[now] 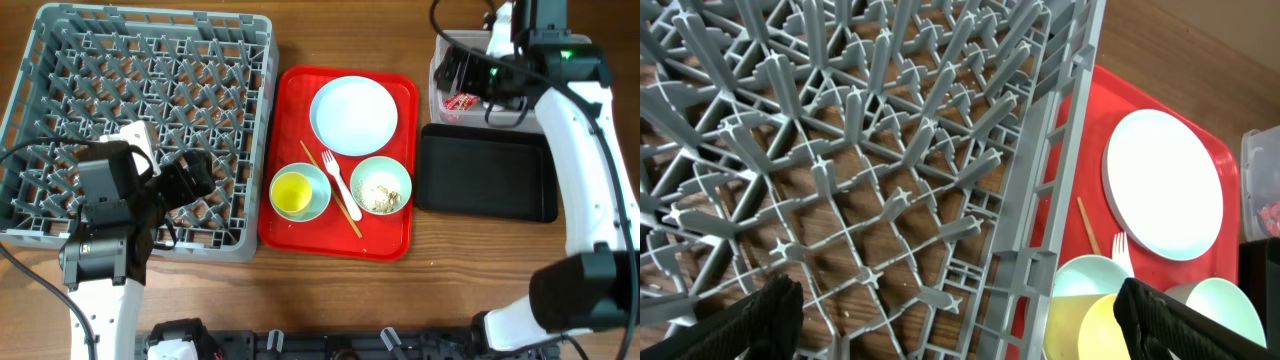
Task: Sort waste into correct bins and load items into the dishwasher rack
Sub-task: 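Carry the red wrapper to the clear bin and release it, then grasp the rim of the light-blue rice bowl with the right gripper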
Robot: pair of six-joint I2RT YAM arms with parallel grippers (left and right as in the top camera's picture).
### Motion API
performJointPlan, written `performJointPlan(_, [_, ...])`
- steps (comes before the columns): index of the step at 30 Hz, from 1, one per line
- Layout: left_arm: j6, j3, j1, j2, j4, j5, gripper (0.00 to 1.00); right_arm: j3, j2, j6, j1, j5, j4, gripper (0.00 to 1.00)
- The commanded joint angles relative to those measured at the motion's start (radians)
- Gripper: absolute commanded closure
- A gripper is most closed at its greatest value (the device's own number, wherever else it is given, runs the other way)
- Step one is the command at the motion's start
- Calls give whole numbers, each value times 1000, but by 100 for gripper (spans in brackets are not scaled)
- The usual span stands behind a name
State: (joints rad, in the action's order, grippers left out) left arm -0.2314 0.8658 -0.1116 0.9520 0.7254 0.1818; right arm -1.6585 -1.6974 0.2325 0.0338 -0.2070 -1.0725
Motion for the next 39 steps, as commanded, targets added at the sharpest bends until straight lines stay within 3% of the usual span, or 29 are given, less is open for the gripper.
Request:
performJointPlan(1, [-12, 18, -5, 1, -3, 8, 0, 24, 3, -22, 60, -40, -83, 0])
performJointPlan(8, [-12, 18, -5, 1, -2, 8, 0, 144, 3, 11, 205, -18, -102, 3])
performJointPlan(11, [-12, 18, -5, 1, -2, 8, 0, 211, 3, 21, 290, -13, -54, 12])
performJointPlan(19, [-12, 18, -5, 1, -2, 8, 0, 344, -5, 138, 489, 175, 127, 18])
performJointPlan(26, [-12, 18, -5, 1, -1, 8, 0, 442, -28, 164, 568, 173, 267, 29])
performJointPlan(39, [-12, 18, -5, 1, 6, 8, 0, 470, -166, 215, 608, 175, 328, 54])
